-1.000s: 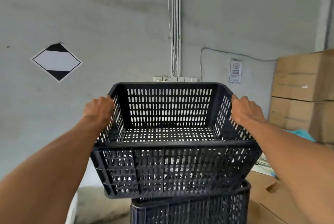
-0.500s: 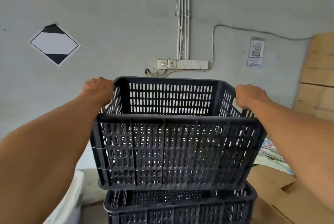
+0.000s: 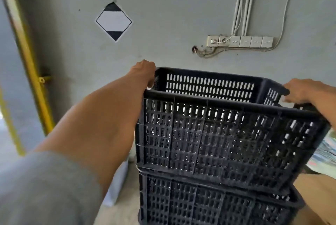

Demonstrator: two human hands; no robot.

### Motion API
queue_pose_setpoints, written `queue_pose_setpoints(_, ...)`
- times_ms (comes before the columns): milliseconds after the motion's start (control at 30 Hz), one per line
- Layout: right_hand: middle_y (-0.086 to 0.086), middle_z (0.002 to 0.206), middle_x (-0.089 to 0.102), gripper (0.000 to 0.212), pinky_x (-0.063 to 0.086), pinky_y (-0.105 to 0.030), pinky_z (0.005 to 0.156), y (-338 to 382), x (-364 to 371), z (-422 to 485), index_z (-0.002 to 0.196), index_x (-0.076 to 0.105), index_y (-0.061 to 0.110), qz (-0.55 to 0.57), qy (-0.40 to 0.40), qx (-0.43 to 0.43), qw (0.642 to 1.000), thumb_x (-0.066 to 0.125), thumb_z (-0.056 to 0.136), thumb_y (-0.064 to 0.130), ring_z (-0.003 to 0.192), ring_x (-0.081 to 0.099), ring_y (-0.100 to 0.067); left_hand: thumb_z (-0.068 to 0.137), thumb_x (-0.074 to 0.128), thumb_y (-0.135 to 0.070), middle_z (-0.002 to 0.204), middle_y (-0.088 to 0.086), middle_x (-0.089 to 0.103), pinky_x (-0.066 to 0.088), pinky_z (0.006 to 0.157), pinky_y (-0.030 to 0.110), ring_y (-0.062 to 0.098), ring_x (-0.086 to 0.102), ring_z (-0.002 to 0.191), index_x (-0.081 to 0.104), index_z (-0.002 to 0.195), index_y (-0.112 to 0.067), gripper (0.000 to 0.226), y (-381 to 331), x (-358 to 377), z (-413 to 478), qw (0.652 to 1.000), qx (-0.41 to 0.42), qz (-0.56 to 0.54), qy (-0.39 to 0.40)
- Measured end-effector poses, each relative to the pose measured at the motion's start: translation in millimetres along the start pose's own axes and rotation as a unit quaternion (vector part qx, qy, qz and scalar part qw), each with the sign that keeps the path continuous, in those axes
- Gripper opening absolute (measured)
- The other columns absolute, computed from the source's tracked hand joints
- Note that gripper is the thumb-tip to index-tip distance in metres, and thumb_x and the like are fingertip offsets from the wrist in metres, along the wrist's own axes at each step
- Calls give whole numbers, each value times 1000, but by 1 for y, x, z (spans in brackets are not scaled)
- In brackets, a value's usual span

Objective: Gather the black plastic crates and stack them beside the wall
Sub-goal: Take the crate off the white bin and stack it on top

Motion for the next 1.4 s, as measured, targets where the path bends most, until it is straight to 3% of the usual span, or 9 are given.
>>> queue_pose_setpoints(200,-19,116,62,40,51,-40,89,-12,22,10,122,58,9,29,-15,13,999,64,87,27,101,61,-37,85,67,-15,113,13,65,43,72,34,32,63,102,61,123,-10,38,-14,0,-12,999,-19,33,23)
queue_pose_setpoints(300,-18,109,63,36,51,-37,80,-11,21,8,119,59,9,23,-24,6,999,63,85,23,92,61,-36,87,56,-17,122,7,62,38,76,32,27,59,110,55,130,-20,43,-13,-2,-19,998,-31,30,53)
queue_pose_setpoints(467,-16,102,63,30,46,-32,69,-14,21,-1,113,59,12,21,-24,7,999,61,84,21,84,60,-33,87,50,-9,118,8,64,39,72,31,24,60,95,53,133,-16,47,-17,-2,-22,994,-37,60,81)
queue_pose_setpoints(600,-12,94,59,29,45,-31,67,-15,19,-1,114,58,11,17,-14,10,1000,59,86,18,80,58,-31,86,48,-8,116,5,63,38,70,31,23,59,97,52,135,-19,50,-14,0,-20,992,-36,62,100)
queue_pose_setpoints(667,-14,100,62,32,45,-31,68,-14,16,-2,116,59,9,7,-10,10,1000,59,85,18,82,59,-32,86,49,-9,122,6,62,37,72,31,24,59,105,53,134,-20,49,-10,0,-21,992,-35,59,102)
queue_pose_setpoints(867,-19,116,63,37,47,-31,73,-9,5,-7,119,59,5,4,-1,16,1000,62,83,16,94,62,-35,83,50,-10,121,7,62,39,75,30,26,60,107,53,131,-18,48,-3,2,-23,989,-22,67,128)
queue_pose_setpoints(1000,-19,112,64,36,47,-31,72,-10,5,-10,118,61,3,5,2,17,1000,63,84,14,90,62,-34,82,49,-12,118,6,62,42,76,32,26,61,104,53,130,-20,49,-1,4,-19,988,-15,80,130)
queue_pose_setpoints(1167,-20,116,63,38,51,-35,85,-10,5,-14,120,60,1,3,6,21,1000,64,85,14,98,63,-35,85,47,-12,128,9,57,44,97,39,30,57,114,46,137,-20,53,2,14,-4,990,-5,78,120)
queue_pose_setpoints(1400,-18,114,62,32,50,-44,92,-9,4,-28,116,60,6,23,5,13,1000,57,88,21,96,61,-36,86,50,-12,128,18,54,47,94,44,34,59,105,31,147,-18,64,10,25,13,985,11,84,150)
Point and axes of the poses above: each hand's wrist, its own z-axis towards the middle knuckle, its own x-axis out of the palm, y = z × x, the point moved 4 cm from there along z, towards the middle knuckle
